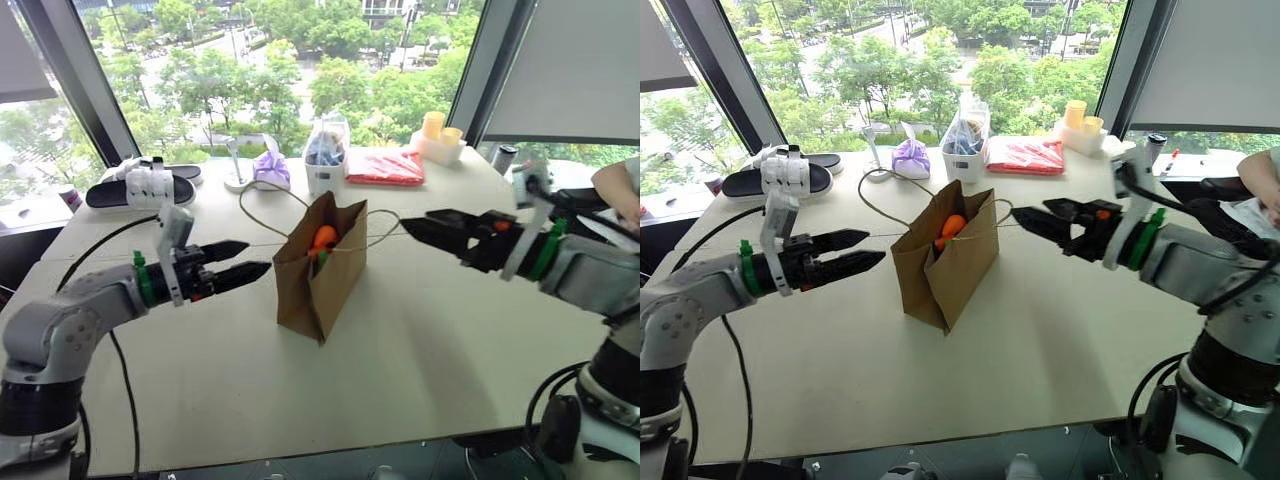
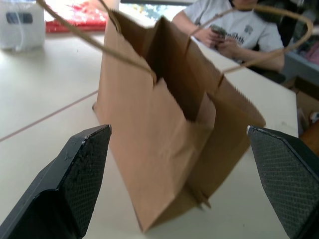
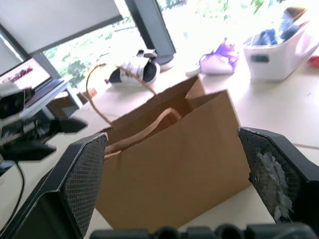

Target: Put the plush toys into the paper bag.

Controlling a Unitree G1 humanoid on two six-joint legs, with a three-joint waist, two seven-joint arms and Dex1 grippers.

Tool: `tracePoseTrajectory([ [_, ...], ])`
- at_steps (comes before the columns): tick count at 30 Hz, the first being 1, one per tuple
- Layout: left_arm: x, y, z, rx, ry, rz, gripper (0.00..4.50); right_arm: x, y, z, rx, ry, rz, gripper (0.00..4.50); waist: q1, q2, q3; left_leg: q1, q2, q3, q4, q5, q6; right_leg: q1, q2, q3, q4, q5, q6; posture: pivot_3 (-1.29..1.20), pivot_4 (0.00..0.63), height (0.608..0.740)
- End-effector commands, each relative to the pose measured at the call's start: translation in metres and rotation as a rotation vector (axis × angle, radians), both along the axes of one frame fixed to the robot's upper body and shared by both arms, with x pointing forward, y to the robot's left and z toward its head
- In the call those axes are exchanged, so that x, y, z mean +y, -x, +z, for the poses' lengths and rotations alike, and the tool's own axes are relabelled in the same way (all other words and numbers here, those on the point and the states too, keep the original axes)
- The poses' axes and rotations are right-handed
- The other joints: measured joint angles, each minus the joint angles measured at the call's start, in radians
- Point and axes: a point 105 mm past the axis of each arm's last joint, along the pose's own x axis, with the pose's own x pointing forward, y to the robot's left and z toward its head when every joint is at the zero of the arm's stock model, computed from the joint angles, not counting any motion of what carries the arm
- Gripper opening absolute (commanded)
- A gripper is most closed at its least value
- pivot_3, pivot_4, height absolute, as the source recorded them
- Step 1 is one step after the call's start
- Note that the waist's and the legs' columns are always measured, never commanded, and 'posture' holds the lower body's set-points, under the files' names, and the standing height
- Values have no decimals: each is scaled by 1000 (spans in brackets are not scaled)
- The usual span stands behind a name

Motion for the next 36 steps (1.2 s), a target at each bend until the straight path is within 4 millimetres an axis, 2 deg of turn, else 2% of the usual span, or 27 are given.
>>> tracePoseTrajectory([
  [1,-17,6,-4,-58,-23,-47,4455,-40,-4,0,-20,-58,-153,4500,7,-1,0,0,0,0,0,0,0,2,0,-1,-2,0,0,0,150,740],
  [2,-20,5,-9,-64,-33,-46,4455,-49,-6,-9,4,-56,-193,4500,12,-1,-1,0,0,-1,0,0,0,6,1,-3,-6,0,0,0,150,740],
  [4,-27,4,-14,-71,-33,-52,4455,-49,-6,-28,34,-25,-193,4500,16,-1,-1,1,0,-2,1,0,0,10,1,-4,-11,0,0,0,150,740],
  [7,-39,1,-21,-112,-57,-51,4500,-37,-14,-54,46,17,-195,3654,16,0,-1,1,0,0,1,-1,1,9,1,-2,-11,0,0,0,150,740],
  [8,-42,1,-22,-116,-53,-54,4500,-32,-17,-61,45,40,-195,3242,11,0,-1,1,0,0,1,-1,1,9,1,-2,-11,0,0,0,150,740],
  [11,-52,-1,-26,-127,-46,-57,4500,3,-26,-88,53,137,-120,1707,-1,0,0,1,0,0,0,-1,1,9,1,-2,-11,0,0,0,150,740],
  [14,-60,-2,-29,-136,-48,-57,4500,35,-29,-97,25,174,-23,140,-3,0,0,2,1,-1,0,-1,1,8,1,-2,-10,0,0,0,150,740],
  [19,-69,-3,-30,-147,-52,-53,4500,71,-36,-98,-17,201,88,49,3,0,0,1,0,-3,1,-1,1,8,1,-1,-11,0,0,0,150,740],
  [23,-75,-6,-32,-151,-60,-34,4500,90,-46,-99,-28,207,140,49,1,0,0,1,0,-3,1,-1,1,8,1,-2,-11,0,0,0,150,740],
  [26,-87,-8,-34,-153,-53,-24,4500,104,-49,-105,-32,235,186,49,2,0,0,1,-1,-3,1,-1,1,8,1,-2,-11,0,0,0,150,740],
  [34,-88,-20,-40,-160,-73,52,4500,111,-51,-106,-38,232,188,49,0,0,0,1,-1,-4,0,0,1,7,1,-1,-10,0,0,0,150,740],
  [36,-87,-22,-41,-164,-75,66,3953,110,-50,-106,-39,237,189,0,0,0,0,1,-1,-4,0,0,1,7,1,-2,-10,0,0,0,150,740],
])
